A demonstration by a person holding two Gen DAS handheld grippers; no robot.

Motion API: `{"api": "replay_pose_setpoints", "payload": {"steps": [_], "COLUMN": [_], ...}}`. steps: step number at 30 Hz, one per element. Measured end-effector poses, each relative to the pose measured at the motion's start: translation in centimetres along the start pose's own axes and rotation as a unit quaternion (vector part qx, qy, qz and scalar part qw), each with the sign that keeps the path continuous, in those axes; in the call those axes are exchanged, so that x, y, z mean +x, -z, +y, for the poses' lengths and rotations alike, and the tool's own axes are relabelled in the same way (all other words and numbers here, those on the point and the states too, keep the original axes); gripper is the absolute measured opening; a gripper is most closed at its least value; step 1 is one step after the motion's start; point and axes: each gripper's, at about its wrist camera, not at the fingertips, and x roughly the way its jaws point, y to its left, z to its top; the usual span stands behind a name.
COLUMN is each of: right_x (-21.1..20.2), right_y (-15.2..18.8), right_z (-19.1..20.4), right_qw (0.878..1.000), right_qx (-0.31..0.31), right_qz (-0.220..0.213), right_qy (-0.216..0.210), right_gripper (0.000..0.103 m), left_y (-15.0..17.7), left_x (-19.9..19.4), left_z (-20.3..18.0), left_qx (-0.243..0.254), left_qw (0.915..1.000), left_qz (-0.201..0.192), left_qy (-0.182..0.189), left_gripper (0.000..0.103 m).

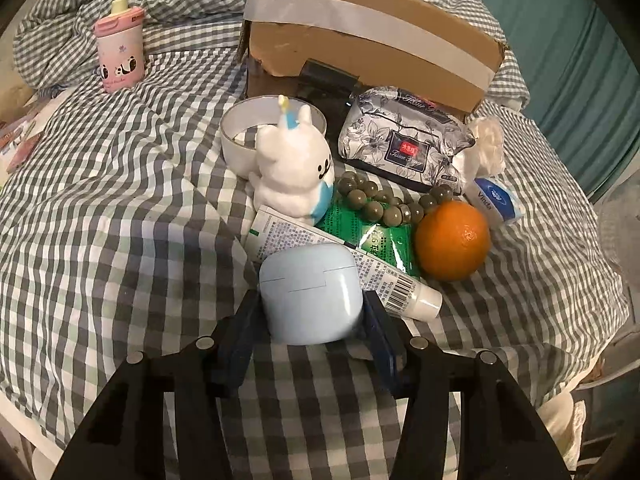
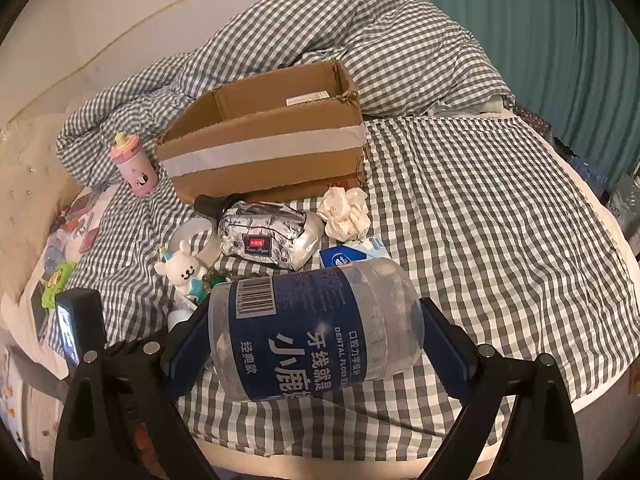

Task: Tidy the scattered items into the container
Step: 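Lower the water bottle and earbud case into the cardboard box, open both grippers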

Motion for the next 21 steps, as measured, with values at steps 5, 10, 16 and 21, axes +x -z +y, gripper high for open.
{"api": "replay_pose_setpoints", "payload": {"steps": [5, 10, 16, 21], "right_x": [-0.5, -0.7, -0.6, -1.1], "right_y": [-0.1, -0.2, -0.5, -1.3], "right_z": [-0.1, 0.3, 0.6, 1.1], "right_qw": [1.0, 1.0, 1.0, 1.0], "right_qx": [0.001, 0.002, -0.003, -0.006], "right_qz": [-0.007, -0.011, -0.01, -0.014], "right_qy": [-0.001, -0.003, -0.008, -0.013], "right_gripper": [0.094, 0.094, 0.094, 0.094], "left_y": [-0.3, -1.3, -2.8, -4.6], "left_x": [-1.3, -3.8, -7.2, -8.8], "left_z": [0.1, -0.6, -1.9, -2.5], "left_qx": [-0.001, 0.01, 0.028, 0.033], "left_qw": [1.0, 0.9993, 0.9962, 0.9942], "left_qz": [-0.009, -0.036, -0.081, -0.1], "left_qy": [-0.003, -0.006, -0.013, -0.022], "left_gripper": [0.05, 0.049, 0.049, 0.049]}}
